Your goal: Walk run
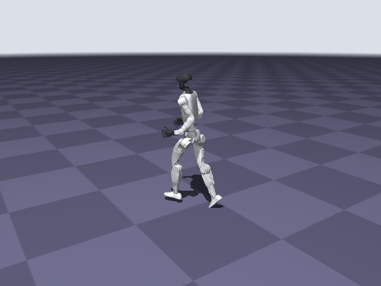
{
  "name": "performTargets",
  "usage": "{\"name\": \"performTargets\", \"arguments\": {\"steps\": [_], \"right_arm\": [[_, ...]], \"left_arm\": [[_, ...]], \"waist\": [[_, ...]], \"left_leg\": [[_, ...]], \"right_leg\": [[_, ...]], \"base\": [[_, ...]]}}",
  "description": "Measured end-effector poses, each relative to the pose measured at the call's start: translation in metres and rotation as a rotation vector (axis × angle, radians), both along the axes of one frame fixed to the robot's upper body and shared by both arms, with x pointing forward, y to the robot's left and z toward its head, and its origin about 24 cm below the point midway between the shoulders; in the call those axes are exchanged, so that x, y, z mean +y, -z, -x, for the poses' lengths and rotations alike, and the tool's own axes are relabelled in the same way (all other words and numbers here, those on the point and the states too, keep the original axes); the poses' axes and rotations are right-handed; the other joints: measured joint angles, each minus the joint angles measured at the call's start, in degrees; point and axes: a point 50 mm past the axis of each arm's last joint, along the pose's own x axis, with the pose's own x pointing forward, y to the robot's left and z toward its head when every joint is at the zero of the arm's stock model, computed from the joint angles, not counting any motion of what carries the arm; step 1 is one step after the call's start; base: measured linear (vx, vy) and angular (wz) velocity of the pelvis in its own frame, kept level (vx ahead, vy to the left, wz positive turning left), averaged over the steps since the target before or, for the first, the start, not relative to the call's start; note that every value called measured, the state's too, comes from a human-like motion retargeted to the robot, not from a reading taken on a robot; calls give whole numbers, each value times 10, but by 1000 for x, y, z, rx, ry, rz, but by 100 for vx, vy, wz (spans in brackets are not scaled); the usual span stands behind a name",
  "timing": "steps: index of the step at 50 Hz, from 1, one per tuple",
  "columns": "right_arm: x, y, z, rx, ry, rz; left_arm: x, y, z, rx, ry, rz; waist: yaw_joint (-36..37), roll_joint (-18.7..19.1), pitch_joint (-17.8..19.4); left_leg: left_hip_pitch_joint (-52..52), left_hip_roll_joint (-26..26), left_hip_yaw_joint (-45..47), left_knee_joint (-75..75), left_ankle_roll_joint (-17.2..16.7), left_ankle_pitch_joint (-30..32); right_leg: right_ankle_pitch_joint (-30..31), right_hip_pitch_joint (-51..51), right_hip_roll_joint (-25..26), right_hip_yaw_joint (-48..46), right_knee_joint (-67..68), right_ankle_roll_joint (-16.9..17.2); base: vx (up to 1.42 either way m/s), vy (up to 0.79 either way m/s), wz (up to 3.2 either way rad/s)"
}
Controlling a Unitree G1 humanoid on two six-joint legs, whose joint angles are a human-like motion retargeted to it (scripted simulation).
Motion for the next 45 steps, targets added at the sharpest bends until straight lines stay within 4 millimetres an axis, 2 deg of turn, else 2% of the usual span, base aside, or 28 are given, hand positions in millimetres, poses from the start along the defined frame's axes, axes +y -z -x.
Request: {"name": "performTargets", "arguments": {"steps": [2,3,5,7,10,13,15,17,18,20,21,22,23,24,25,27,28,30,33,35,38,40,41,42,43,44,45], "right_arm": [[6,7,12,39,3,-20],[9,12,20,67,-1,-33],[17,22,28,118,-33,-67],[25,33,41,189,-69,-112],[21,42,75,284,-67,-125],[9,38,105,300,42,-90],[1,33,117,276,114,-76],[-5,29,119,237,181,-79],[-6,28,116,214,208,-87],[-5,25,104,164,236,-101],[-4,22,93,131,242,-101],[-2,19,81,96,249,-101],[0,15,69,57,255,-98],[3,10,57,16,263,-108],[8,5,45,-27,271,-125],[0,-11,14,-163,329,-222],[-1,-22,0,-240,323,-293],[-10,-44,-17,-395,304,-432],[-24,-65,-20,-509,267,-457],[-26,-70,-19,-507,211,-424],[-23,-63,-10,-436,180,-386],[-17,-54,-4,-376,167,-376],[-12,-48,-3,-341,159,-379],[-7,-41,-1,-304,150,-382],[-3,-34,2,-265,138,-385],[4,-26,6,-217,109,-386],[12,-17,11,-165,69,-387]], "left_arm": [[-8,-9,-10,-49,3,21],[-12,-13,-15,-72,-1,36],[-11,-26,-34,-163,-30,69],[-14,-39,-54,-241,-17,128],[-23,-55,-74,-304,52,241],[-25,-69,-84,-346,128,321],[-23,-76,-84,-372,159,327],[-17,-76,-79,-371,180,286],[-12,-74,-76,-361,187,253],[-4,-67,-69,-316,195,189],[-2,-63,-66,-294,200,168],[1,-58,-62,-268,205,149],[4,-52,-57,-237,212,136],[8,-42,-48,-191,225,122],[13,-31,-37,-137,240,109],[7,-11,-23,-43,278,134],[4,-2,-14,-6,261,164],[3,10,6,43,216,224],[7,19,32,103,146,248],[13,20,41,113,97,236],[16,16,39,93,62,217],[15,10,29,55,54,202],[15,4,21,26,58,185],[14,-2,13,-4,64,168],[13,-9,5,-38,76,152],[13,-17,-3,-71,81,133],[13,-25,-10,-104,83,112]], "waist": [[-27,-6,-3],[-46,-5,6],[-84,4,14],[-89,44,-3],[-95,59,-7],[-145,87,-10],[-185,105,-13],[-219,113,-13],[-228,116,-14],[-232,124,-15],[-228,120,-12],[-221,116,-13],[-208,111,-19],[-200,109,-21],[-196,110,-21],[-200,109,-8],[-194,94,-13],[-166,84,-19],[-133,65,-9],[-100,41,-1],[-56,28,9],[-31,12,20],[-29,12,26],[-33,10,34],[-48,5,44],[-74,-7,45],[-105,-23,40]], "left_leg": [[25,-33,-23,68,11,-132],[38,-29,-22,98,8,-147],[66,-28,-25,139,3,-194],[101,16,-55,124,-18,-219],[164,41,-30,87,-38,-219],[242,29,-61,3,-53,-161],[289,31,-66,-39,-75,-96],[333,31,-64,-61,-109,-24],[353,31,-67,-70,-126,17],[384,34,-70,-64,-167,99],[392,25,-80,-41,-201,143],[394,12,-87,-9,-234,186],[381,-6,-85,39,-268,226],[362,-6,-78,112,-279,256],[340,3,-70,197,-279,280],[259,-7,-127,364,-238,230],[217,10,-84,413,-200,179],[142,14,-53,446,-149,106],[47,22,-40,387,-90,2],[7,30,-7,284,-79,-19],[10,15,-1,61,-60,-50],[19,10,-26,-32,-88,-62],[30,13,-40,-45,-109,-55],[42,11,-45,-49,-113,-38],[57,-1,-34,-31,-82,-1],[66,-26,-29,8,-54,-34],[72,-58,-27,57,-28,-103]], "right_leg": [[72,-29,16,14,116,39],[78,-56,29,22,228,56],[80,-114,34,5,384,61],[43,-167,81,1,382,25],[-57,-249,83,25,392,6],[-153,-325,12,-32,314,11],[-182,-354,-28,-81,220,9],[-215,-367,-23,-52,115,9],[-237,-367,-15,-22,66,10],[-244,-364,-16,-15,9,-16],[-175,-360,-18,-24,17,-51],[-150,-356,-24,-43,35,-84],[-213,-353,-38,-81,73,-112],[-262,-345,-7,-29,108,-126],[-305,-333,45,68,140,-132],[-330,-315,13,16,176,-126],[-339,-290,10,20,169,-134],[-337,-247,31,63,145,-139],[-273,-174,38,75,90,-136],[-192,-125,29,64,47,-122],[-54,-45,42,71,0,-89],[34,0,21,29,-4,-63],[62,11,27,42,31,-42],[80,13,31,50,86,-18],[80,-1,29,49,179,11],[80,-24,28,40,265,36],[80,-49,28,28,347,58]], "base": [[138,-21,94],[155,-31,123],[135,-45,61],[103,-41,-35],[136,-45,-3],[121,-33,115],[113,-30,128],[121,-40,87],[143,-54,22],[132,-47,-31],[107,-31,-63],[109,-28,-96],[138,-50,-109],[169,-76,-103],[153,-75,-14],[112,-52,35],[117,-42,-55],[139,-35,-130],[136,-40,-99],[127,-43,-129],[140,-37,-118],[149,-34,-129],[151,-33,-91],[130,-30,-22],[142,-30,37],[168,-35,87],[181,-36,42]]}}
